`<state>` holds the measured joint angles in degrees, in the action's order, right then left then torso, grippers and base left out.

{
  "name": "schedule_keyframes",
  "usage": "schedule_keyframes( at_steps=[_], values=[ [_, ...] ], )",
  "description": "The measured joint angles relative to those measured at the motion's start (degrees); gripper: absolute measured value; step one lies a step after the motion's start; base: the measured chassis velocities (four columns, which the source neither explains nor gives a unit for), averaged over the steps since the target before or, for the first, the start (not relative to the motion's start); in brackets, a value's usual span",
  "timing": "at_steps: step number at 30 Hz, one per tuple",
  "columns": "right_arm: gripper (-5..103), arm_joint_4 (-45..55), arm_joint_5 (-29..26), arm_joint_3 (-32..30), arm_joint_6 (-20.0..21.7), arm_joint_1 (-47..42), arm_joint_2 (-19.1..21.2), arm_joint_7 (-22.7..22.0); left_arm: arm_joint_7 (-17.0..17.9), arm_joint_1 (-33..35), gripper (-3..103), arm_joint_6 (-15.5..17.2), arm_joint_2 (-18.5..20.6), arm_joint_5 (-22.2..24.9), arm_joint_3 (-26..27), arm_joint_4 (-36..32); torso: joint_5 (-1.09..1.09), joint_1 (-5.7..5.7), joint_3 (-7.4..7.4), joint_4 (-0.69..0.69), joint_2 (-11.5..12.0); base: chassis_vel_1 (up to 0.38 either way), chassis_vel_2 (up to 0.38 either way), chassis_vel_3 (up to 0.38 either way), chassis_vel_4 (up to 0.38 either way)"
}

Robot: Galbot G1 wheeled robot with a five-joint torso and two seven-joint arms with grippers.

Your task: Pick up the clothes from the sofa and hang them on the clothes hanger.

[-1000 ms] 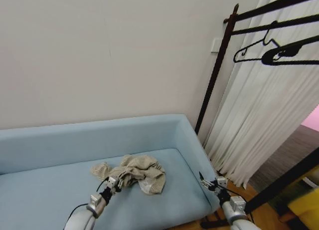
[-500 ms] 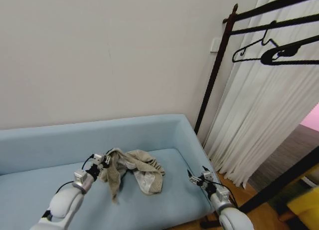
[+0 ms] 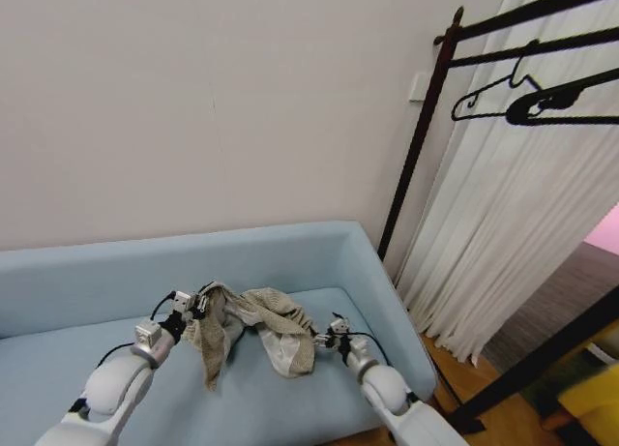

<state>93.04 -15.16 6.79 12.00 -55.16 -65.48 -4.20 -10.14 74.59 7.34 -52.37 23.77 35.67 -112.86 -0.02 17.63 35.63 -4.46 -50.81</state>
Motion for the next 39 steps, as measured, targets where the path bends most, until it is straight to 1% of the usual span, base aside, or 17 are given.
schedule_keyframes(
  at_steps=[2,3,6,7,8,9,10,12,14,15,19,24,27,29,30,33,39],
  values=[
    [100,-3.0,2.8,3.8,-0.8,2.6,-1.2,-0.2,0.0,-0.2,2,0.0,0.3,0.1,-0.4,0.5,0.01,0.0,0.0,-0.01,0.0,0.0,0.0,0.0,0.0],
    [100,-3.0,2.8,3.8,-0.8,2.6,-1.2,-0.2,0.0,-0.2,2,0.0,0.3,0.1,-0.4,0.5,0.01,0.0,0.0,-0.01,0.0,0.0,0.0,0.0,0.0],
    [100,-6.6,5.7,8.8,-1.9,6.5,-2.9,-0.8,0.1,-0.9,2,0.2,0.3,0.2,-0.9,1.2,0.0,0.0,0.0,-0.02,0.0,0.0,0.0,0.0,0.0],
    [100,-6.6,5.7,8.8,-1.9,6.5,-2.9,-0.8,0.1,-0.9,2,0.2,0.3,0.2,-0.9,1.2,0.0,0.0,0.0,-0.02,0.0,0.0,0.0,0.0,0.0],
    [100,-7.4,6.1,10.5,-2.0,7.9,-3.6,-1.6,0.1,-1.0,2,0.3,0.2,0.2,-1.0,1.4,0.0,0.0,0.0,-0.02,0.0,0.0,0.0,0.0,0.0],
    [103,-7.9,6.4,11.7,-2.0,9.0,-4.3,-2.4,0.1,-1.1,2,0.3,0.1,0.2,-1.1,1.5,0.0,0.0,0.0,-0.01,0.0,0.0,0.0,0.0,0.0],
    [100,-8.3,6.9,13.0,-1.9,10.0,-4.9,-3.5,0.1,-1.1,2,0.3,0.0,0.2,-1.1,1.6,0.0,0.0,0.0,-0.01,0.0,0.0,0.0,0.0,0.0],
    [100,-8.8,7.8,14.3,-1.8,11.2,-5.5,-4.5,0.1,-1.0,2,0.4,-0.1,0.3,-1.1,1.7,0.01,0.0,-0.01,-0.01,0.0,0.0,0.0,0.0,0.0],
    [99,-10.7,10.6,16.5,-1.8,13.6,-6.4,-5.4,0.1,-1.0,2,0.7,-0.2,0.7,-1.1,1.7,0.0,-0.01,-0.01,0.01,0.0,0.0,0.0,0.0,0.0],
    [99,-11.9,11.9,17.6,-1.6,14.8,-6.7,-5.7,0.1,-1.0,2,0.8,-0.2,1.0,-1.1,1.6,0.0,0.0,-0.01,0.01,0.0,0.0,0.0,0.0,0.0],
    [99,-13.7,13.1,20.4,-0.4,16.7,-6.4,-6.9,0.1,-1.5,2,1.3,-0.2,1.6,-1.1,1.5,0.01,0.0,0.0,-0.01,0.0,0.0,0.0,0.0,0.0],
    [98,-13.5,15.9,21.9,1.5,16.4,-5.1,-8.8,0.5,-2.6,2,1.9,-0.1,2.3,-1.2,1.4,0.01,-0.01,0.0,-0.02,0.0,0.0,0.0,0.0,0.0],
    [100,-13.4,17.5,22.2,2.1,16.1,-4.8,-10.0,0.5,-3.0,2,2.2,0.0,2.5,-1.3,1.2,0.01,0.0,0.0,-0.02,0.0,0.0,0.0,0.0,0.0],
    [100,-14.6,20.5,21.8,2.2,16.1,-5.0,-11.2,0.5,-3.1,2,2.4,0.1,2.8,-1.3,0.8,0.02,-0.01,-0.01,-0.01,0.0,0.0,0.0,0.0,0.0],
    [100,-14.6,20.5,21.8,2.2,16.1,-5.0,-11.2,0.5,-3.1,2,2.4,0.1,2.8,-1.3,0.8,0.02,-0.01,-0.01,-0.01,0.0,0.0,0.0,0.0,0.0],
    [100,-16.3,25.5,20.5,1.6,16.5,-5.5,-12.3,0.5,-2.8,2,2.8,0.1,3.6,-1.2,0.1,0.02,0.0,-0.01,-0.01,0.0,0.0,0.0,0.0,0.0],
    [100,-17.0,27.9,20.0,1.3,17.3,-5.9,-13.0,0.5,-2.5,2,3.0,0.0,3.8,-1.1,-0.3,0.02,-0.01,-0.01,0.0,0.0,0.0,0.0,0.0,0.0]
  ],
)
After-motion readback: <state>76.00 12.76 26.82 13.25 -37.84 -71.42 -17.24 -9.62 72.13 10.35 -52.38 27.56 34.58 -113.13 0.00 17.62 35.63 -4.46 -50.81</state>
